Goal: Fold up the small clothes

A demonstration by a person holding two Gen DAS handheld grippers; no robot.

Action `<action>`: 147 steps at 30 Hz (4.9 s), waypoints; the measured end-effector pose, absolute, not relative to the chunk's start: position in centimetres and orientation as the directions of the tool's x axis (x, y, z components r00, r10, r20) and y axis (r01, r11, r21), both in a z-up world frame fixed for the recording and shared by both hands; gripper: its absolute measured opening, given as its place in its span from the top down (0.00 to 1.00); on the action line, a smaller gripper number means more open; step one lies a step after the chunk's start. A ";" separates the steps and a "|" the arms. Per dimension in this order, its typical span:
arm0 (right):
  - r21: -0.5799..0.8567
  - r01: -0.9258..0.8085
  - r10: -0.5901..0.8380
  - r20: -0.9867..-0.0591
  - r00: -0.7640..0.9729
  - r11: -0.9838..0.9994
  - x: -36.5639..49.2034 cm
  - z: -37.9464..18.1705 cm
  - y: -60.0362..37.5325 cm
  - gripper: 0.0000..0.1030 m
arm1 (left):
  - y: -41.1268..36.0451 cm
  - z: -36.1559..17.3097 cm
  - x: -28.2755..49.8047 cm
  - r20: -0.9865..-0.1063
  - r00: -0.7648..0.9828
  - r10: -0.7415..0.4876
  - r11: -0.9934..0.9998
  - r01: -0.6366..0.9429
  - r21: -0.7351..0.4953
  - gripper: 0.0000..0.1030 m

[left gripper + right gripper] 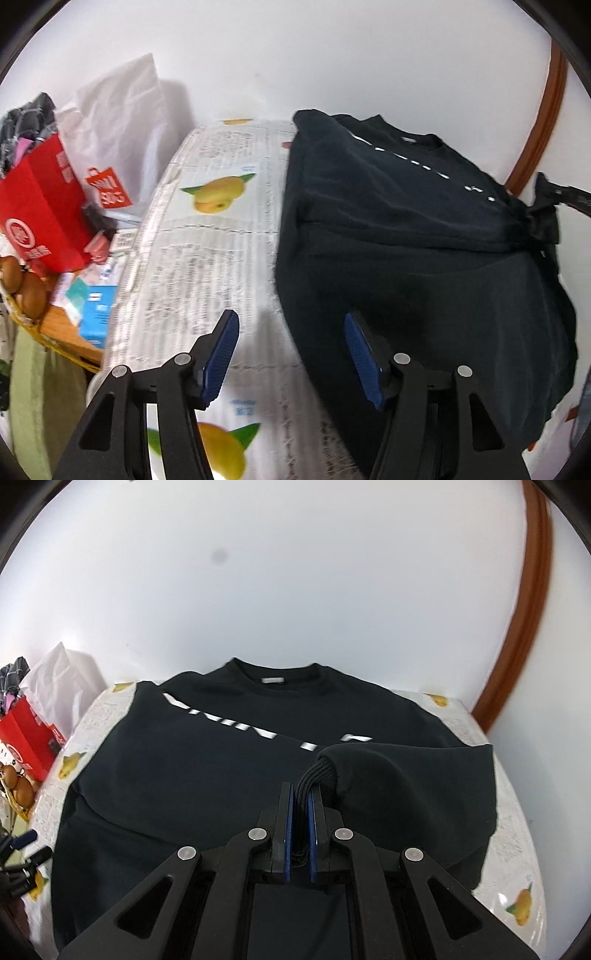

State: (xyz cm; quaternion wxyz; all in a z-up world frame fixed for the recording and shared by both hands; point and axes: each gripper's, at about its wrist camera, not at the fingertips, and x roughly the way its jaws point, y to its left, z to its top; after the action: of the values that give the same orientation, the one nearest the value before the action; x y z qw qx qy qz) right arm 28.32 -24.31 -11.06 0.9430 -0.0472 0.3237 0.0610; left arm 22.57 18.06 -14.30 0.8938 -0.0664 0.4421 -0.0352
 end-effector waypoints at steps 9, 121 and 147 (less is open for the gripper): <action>-0.039 -0.202 0.136 -0.614 0.777 0.979 30.0 -11.1 -20.5 0.94 | 17.0 -14.3 24.2 -0.779 0.609 -0.151 0.986 0.037 -0.162 0.45; 0.001 0.037 -0.025 -0.706 0.708 0.999 21.1 -20.5 -41.5 0.56 | 13.4 -13.5 18.4 -0.760 0.645 -0.075 0.993 -0.019 -0.114 0.62; 0.088 0.072 0.019 -0.750 0.661 0.994 16.6 -25.3 -43.2 0.46 | 17.0 -16.0 13.7 -0.790 0.588 -0.174 0.976 -0.002 -0.217 0.46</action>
State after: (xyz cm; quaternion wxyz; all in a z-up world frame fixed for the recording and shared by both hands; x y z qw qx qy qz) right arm 16.59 -43.22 -25.28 0.9096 0.0550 0.4116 -0.0146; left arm 13.68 16.96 -16.00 0.8856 -0.0976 0.4514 -0.0486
